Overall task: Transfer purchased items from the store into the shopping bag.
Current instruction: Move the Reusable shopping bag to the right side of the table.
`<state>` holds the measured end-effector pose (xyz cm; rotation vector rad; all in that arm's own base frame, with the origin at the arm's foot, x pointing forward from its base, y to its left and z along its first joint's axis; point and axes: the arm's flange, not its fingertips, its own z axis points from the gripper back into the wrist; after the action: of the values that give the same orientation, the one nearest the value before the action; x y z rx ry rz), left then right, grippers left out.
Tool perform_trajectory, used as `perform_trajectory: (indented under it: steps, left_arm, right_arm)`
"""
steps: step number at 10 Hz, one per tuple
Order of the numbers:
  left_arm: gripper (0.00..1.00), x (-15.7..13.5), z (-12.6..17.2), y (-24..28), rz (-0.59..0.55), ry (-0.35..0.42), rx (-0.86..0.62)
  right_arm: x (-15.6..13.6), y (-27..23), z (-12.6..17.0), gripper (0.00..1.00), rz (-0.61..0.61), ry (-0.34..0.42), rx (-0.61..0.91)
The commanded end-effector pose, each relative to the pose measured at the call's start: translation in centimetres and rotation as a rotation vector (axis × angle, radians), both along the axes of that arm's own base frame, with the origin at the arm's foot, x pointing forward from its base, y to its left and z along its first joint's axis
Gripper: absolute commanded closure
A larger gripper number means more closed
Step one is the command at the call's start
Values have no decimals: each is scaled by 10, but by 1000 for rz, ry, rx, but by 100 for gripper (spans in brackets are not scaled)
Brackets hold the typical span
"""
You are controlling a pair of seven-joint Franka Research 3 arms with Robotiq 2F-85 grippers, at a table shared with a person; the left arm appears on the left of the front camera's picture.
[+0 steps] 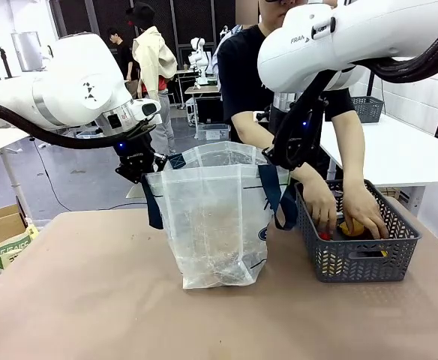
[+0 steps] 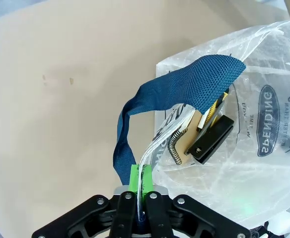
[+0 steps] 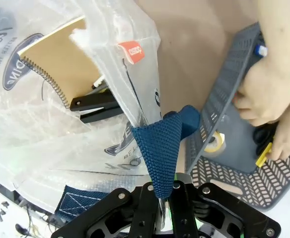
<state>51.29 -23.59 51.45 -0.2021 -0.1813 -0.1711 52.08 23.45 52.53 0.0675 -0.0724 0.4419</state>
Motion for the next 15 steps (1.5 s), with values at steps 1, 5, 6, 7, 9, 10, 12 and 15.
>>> perform_trajectory:
  steps: [1,5,6,7,9,10,12,15]
  left_arm:
    - [100,1,-1,2,2,1,1]
    - [100,1,-1,2,2,1,1]
    - [100,1,-1,2,2,1,1]
    - [100,1,-1,2,2,1,1]
    - [100,1,-1,2,2,1,1]
    - [100,1,-1,2,2,1,1]
    - [100,1,-1,2,2,1,1]
    - [100,1,-1,2,2,1,1]
  right_arm:
    - [-1,-5,-4,100,12,-58,-33]
    - [-1,-4,-5,100,27,-96,-40]
    - [-2,-4,-4,100,42,-108,-35]
    - [-3,-4,-5,100,50,-121,-31]
    - [-3,-3,-5,100,61,-130,-33]
    - [-3,-3,-4,100,60,-132,-34]
    - [-4,-4,-5,100,56,-132,-27]
    - [1,3,-1,100,44,-90,-9]
